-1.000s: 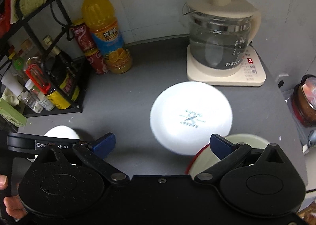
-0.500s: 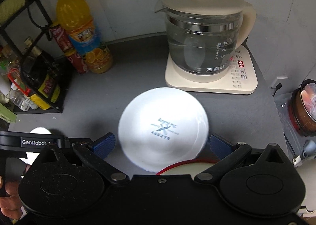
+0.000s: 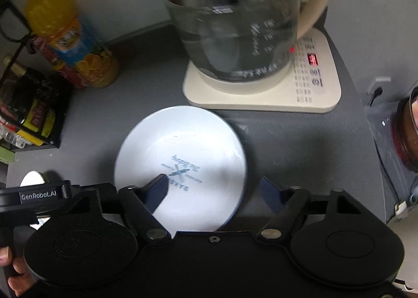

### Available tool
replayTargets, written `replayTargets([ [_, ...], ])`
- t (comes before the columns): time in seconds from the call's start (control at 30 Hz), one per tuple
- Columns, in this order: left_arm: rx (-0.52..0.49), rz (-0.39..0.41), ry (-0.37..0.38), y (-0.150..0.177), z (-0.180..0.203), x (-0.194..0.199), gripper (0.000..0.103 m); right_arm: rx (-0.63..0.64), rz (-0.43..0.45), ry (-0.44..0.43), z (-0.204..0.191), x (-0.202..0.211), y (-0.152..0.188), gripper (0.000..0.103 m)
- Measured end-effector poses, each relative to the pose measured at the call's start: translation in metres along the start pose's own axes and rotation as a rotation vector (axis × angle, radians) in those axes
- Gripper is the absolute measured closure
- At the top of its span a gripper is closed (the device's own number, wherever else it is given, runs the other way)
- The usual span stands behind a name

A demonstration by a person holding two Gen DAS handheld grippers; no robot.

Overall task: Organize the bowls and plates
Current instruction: 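Close the left tool on the 'BAKERY' plate rim while the right tool grips it too, then lift the 'BAKERY' plate with both tools and carry it over the plate stack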

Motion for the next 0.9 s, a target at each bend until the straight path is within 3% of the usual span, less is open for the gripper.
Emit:
replayTargets([
  [0.13,0.035,0.013,-0.002,0.0,-0.002,-0.016,0.045,-0.032,-0.045,-0.015,0.012,-0.018,-0.003,0.044],
  [0.33,0.09,0.001,0.003,0.0,-0.006,-0.032,0.064,-0.061,-0.103,-0.032,0.024,-0.04,-0.005,0.049],
  [0.43,0.104,-0.003,0.005,0.001,-0.007,-0.037,0.073,-0.075,-0.133,-0.042,0.027,-0.05,-0.005,0.058],
  [0.53,0.112,0.005,0.013,0.0,-0.007,-0.038,0.078,-0.093,-0.155,-0.063,0.026,-0.057,-0.004,0.068],
  [0.63,0.123,0.004,0.022,-0.001,-0.008,-0.04,0.084,-0.106,-0.171,-0.071,0.026,-0.063,-0.002,0.07],
  [0.73,0.141,-0.003,0.041,-0.003,-0.01,-0.043,0.09,-0.095,-0.174,-0.074,0.024,-0.067,-0.002,0.083],
  [0.9,0.132,-0.021,0.056,-0.009,-0.01,-0.045,0.095,-0.103,-0.157,-0.076,0.024,-0.066,0.0,0.085],
])
Point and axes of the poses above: each gripper's, at about its wrist camera, not at the fingertips, and x roughly against the way its jaws point, z to its right, y to its underside, the point moved 5 cm from there along -x, roughly the way its jaws point, and after that the axes turned 6 degrees about x, right-handed, at the moved point
